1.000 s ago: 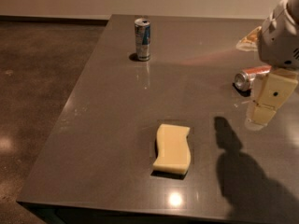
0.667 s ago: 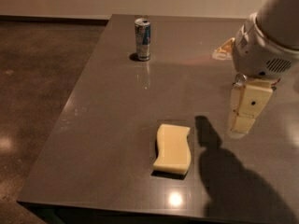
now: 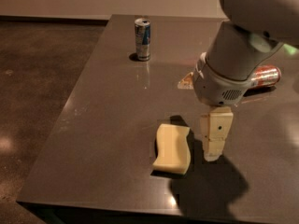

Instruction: Pick sponge

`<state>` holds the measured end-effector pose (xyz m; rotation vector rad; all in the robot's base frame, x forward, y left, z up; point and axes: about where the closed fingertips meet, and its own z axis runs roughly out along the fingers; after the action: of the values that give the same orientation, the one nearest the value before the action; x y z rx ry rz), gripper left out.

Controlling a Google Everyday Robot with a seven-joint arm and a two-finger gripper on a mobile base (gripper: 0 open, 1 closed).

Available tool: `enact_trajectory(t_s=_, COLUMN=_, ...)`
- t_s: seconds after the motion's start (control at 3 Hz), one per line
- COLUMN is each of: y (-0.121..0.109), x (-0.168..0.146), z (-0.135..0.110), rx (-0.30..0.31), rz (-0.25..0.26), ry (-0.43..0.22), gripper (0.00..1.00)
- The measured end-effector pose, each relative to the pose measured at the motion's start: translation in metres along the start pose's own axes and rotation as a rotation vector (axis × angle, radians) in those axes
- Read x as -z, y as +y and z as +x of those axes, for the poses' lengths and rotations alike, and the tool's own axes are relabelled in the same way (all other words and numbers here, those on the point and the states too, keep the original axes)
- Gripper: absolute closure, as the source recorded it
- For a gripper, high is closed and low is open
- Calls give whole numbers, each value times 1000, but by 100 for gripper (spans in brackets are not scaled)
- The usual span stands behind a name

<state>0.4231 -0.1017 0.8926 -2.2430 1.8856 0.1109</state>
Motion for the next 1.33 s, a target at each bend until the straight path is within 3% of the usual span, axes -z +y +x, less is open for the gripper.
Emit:
enact_trajectory(t_s=0.33, y=4, x=-23, z=-8, rx=49, rz=-57, ry=-13, gripper=0)
enact_trajectory(t_s=1.0, y=14, x=-51, z=-17, rx=126, rz=-91, ry=13, gripper=2)
enact_trajectory(t_s=1.33, y=16, x=-56, z=-16, rx=134, rz=-94, ry=24, gripper=24)
